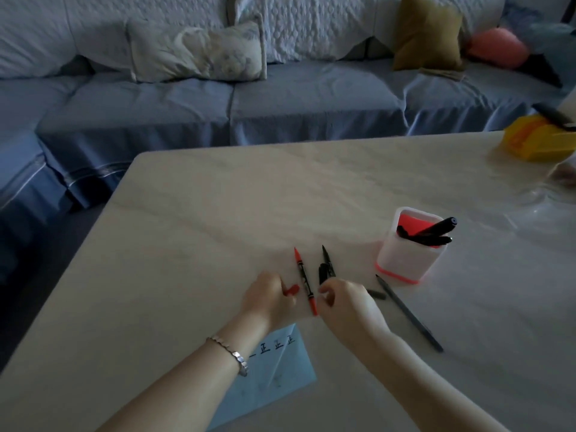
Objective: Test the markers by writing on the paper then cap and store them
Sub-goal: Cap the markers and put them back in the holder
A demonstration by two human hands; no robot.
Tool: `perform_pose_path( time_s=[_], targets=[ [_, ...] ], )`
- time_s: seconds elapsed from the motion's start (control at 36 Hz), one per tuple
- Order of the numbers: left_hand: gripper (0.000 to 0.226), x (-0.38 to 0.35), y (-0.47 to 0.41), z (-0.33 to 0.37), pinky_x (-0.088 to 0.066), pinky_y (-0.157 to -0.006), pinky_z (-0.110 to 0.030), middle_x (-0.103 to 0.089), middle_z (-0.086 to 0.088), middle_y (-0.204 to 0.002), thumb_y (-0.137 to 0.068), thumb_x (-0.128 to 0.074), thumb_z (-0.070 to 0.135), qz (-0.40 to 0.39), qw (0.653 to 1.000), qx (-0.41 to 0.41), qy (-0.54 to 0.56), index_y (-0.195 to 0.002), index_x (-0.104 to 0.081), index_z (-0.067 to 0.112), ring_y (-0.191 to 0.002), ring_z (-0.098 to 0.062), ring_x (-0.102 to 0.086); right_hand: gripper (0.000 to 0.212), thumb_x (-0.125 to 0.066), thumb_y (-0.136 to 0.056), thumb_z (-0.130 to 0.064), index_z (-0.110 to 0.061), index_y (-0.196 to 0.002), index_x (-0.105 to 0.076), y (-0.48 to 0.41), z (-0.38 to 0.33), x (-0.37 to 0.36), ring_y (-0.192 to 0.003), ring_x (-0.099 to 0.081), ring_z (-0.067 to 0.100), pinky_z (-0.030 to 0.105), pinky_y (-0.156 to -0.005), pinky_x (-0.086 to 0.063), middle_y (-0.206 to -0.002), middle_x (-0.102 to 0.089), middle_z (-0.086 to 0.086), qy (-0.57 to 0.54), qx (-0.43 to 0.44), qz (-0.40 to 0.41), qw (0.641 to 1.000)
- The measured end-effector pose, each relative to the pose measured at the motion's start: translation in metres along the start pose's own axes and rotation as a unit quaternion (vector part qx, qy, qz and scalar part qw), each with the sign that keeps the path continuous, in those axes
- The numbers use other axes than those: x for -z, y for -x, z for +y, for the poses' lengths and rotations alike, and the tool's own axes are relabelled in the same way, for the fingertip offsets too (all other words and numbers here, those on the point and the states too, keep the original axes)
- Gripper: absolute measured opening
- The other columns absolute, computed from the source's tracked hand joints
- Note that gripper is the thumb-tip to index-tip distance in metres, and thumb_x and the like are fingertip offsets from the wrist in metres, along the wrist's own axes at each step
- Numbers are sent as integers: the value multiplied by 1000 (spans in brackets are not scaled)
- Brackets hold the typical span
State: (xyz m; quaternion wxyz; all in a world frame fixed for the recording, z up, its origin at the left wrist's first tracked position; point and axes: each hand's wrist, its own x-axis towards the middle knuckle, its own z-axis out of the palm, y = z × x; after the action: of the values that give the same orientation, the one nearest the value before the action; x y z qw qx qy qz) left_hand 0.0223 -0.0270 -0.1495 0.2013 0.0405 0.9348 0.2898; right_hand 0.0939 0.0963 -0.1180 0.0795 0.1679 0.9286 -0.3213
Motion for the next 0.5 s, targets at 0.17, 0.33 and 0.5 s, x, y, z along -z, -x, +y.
perform_pose_path(
  time_s=[0.17, 0.33, 0.5],
  targets=[
    [8, 9, 13, -35, -40, -66, -27, -59, -2, -85, -88, -53, 15, 44, 999, 22, -1, -80, -55, 16, -76, -18, -53, 19, -44, -91, -8, -8, -80, -60, -35, -29, -11, -78, -54, 27, 27, -60, -41, -87, -53, 10, 122, -32, -37, 991],
    [24, 32, 32, -68, -47, -74, -30, -63, 3, -91, -87, -48, 4, 67, 997, 14, -33, -78, -57, 24, -84, -17, -60, 39, -38, -92, 0, -6, -130, -48, -54, -44, -30, -108, -59, 30, 35, -81, -51, -120, -60, 15, 203, -53, -44, 977],
    [13, 28, 39, -73, -50, -83, -31, -60, 12, -105, -84, -55, 15, 81, 996, -17, -22, -91, -63, 22, -95, -12, -58, 23, -40, -91, -6, -4, -105, -59, -40, -38, -33, -97, -61, 32, 31, -66, -46, -106, -61, 13, 154, -60, -38, 985]
  ],
)
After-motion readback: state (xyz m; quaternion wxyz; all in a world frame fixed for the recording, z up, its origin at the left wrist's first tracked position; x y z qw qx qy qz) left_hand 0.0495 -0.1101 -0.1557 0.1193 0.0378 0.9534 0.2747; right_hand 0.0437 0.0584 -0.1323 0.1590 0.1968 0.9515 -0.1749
